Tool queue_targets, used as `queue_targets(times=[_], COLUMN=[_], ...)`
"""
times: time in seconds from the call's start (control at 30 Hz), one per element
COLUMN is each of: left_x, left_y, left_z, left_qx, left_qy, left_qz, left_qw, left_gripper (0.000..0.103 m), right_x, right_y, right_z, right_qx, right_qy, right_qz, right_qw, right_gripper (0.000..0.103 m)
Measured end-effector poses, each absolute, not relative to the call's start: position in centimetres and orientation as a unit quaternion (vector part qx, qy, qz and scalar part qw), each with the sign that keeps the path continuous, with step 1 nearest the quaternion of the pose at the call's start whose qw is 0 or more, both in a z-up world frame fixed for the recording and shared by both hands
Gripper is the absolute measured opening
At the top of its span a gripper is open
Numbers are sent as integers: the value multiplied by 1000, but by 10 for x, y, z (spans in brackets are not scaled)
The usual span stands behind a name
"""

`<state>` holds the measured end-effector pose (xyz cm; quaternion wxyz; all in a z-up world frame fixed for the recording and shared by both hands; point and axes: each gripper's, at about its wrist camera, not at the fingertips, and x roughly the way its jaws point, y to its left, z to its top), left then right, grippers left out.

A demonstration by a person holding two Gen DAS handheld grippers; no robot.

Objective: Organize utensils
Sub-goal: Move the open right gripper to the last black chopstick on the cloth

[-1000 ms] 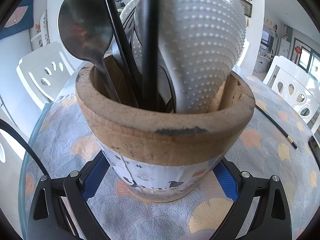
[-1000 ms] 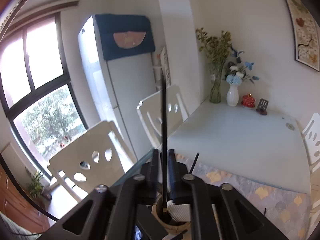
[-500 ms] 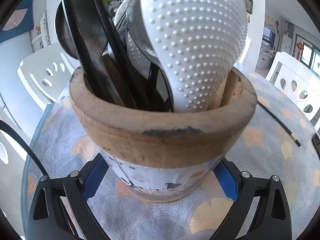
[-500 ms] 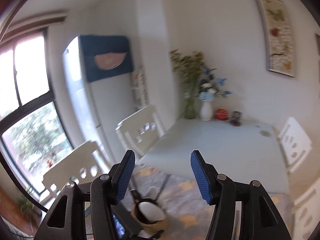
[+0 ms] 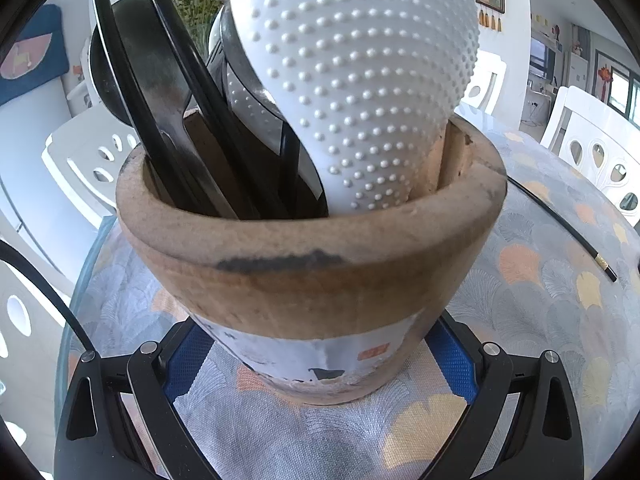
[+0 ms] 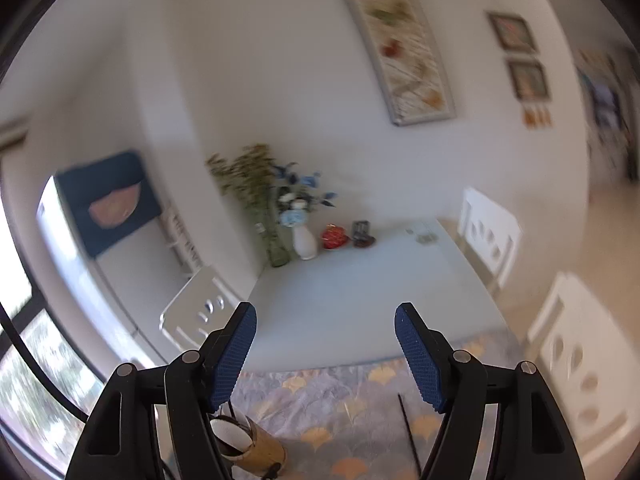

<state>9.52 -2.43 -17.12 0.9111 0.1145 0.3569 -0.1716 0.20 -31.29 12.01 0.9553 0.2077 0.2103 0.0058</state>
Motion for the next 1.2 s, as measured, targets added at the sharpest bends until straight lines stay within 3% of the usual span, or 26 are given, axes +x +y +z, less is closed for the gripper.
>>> queue_targets(times=[0.13, 0.67, 0.93, 1.2], left_x=[97, 108, 108, 106], left_y=[-26, -23, -4, -2], left_z=[-174, -175, -176, -175], left_qx=[114, 105, 98, 97], left_qy=[359, 365, 371, 371], left_qz=[-172, -177, -179, -181], left_qw=[910, 908, 906, 906], left_gripper=[98, 98, 99, 99], right_x=[10, 56, 76, 99], right_y=[-349, -375, -359, -325], right_z=[100, -25, -94, -133], right_qx=[279, 341, 305, 227], right_qy=[239, 438, 551, 591], right_qz=[-33, -96, -118, -78], right_qw=[930, 826, 767, 770], right_gripper=[70, 70, 70, 70])
